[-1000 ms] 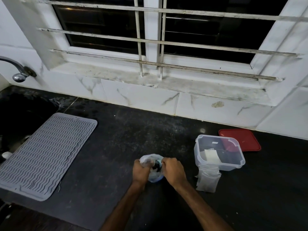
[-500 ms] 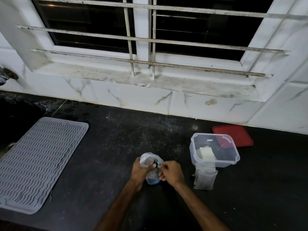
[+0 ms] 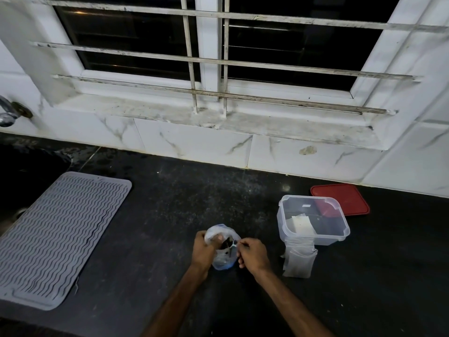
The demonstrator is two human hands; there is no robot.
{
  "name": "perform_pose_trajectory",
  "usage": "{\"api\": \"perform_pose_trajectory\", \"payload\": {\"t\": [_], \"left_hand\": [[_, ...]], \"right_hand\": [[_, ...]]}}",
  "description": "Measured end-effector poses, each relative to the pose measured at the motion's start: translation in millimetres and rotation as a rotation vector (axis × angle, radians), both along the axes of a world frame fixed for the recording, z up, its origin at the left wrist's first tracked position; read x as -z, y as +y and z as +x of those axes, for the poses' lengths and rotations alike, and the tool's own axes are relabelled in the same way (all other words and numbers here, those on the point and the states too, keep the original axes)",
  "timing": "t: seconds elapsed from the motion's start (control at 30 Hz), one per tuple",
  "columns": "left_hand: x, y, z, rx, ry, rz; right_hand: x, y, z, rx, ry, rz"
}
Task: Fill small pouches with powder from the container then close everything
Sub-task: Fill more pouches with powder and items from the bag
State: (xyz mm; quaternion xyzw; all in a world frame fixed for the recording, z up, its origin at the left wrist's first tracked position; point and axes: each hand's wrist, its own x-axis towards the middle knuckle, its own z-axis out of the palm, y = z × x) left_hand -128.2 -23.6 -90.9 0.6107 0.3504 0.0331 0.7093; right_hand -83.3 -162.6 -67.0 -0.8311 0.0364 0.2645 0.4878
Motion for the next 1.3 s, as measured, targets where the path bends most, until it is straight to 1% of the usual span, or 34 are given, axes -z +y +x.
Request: {"api": "perform_pose_trajectory", "payload": {"t": [0.1,0.17,0.23,0.3,0.4,0.47,0.53,0.63,0.8,0.97,1.1,1.2,1.3], "left_hand": [[11,3,3,-0.039,0.033,0.029],[24,7,7,-0.087,0.054,0.013],[21,7,8,-0.142,0.072,0.041],[10,2,8,-0.19,0.11,0.101],[-1,-7,7,-0.194,0.169,0.226],[-6,-10,7,-0.164,0.227,0.304],[-6,-12,7,-0.117,0.259,0.374],[-4,-9,7,-0.084,0.307,0.463],[-2,-4,2,-0.017,0.362,0.533],[-8,0,-2,0.044,0.36,0.576],[-15,0,-7,0.042,0.355,0.622],[-20,-4,-11,-0.004,0.29,0.719],[-30,-19,-9,-0.037,0.077,0.832]], "right_hand": [[-2,-2,3,-0.018,0.004,-0.004],[-2,-4,5,-0.022,-0.02,-0.005],[-3,-5,6,-0.051,-0.067,-0.036],[-5,-5,6,-0.146,-0.207,-0.137],[-9,-2,4,-0.353,-0.488,-0.367],[-13,1,3,-0.442,-0.581,-0.449],[-14,0,2,-0.462,-0.597,-0.454],[-12,-4,1,-0.382,-0.525,-0.366],[-18,-10,6,-0.225,-0.307,-0.175],[-40,-17,15,-0.094,-0.074,0.042],[-61,-35,24,0.011,0.058,0.208],[-72,-55,33,0.061,0.095,0.27],[-83,-80,38,0.085,0.089,0.29]]}}
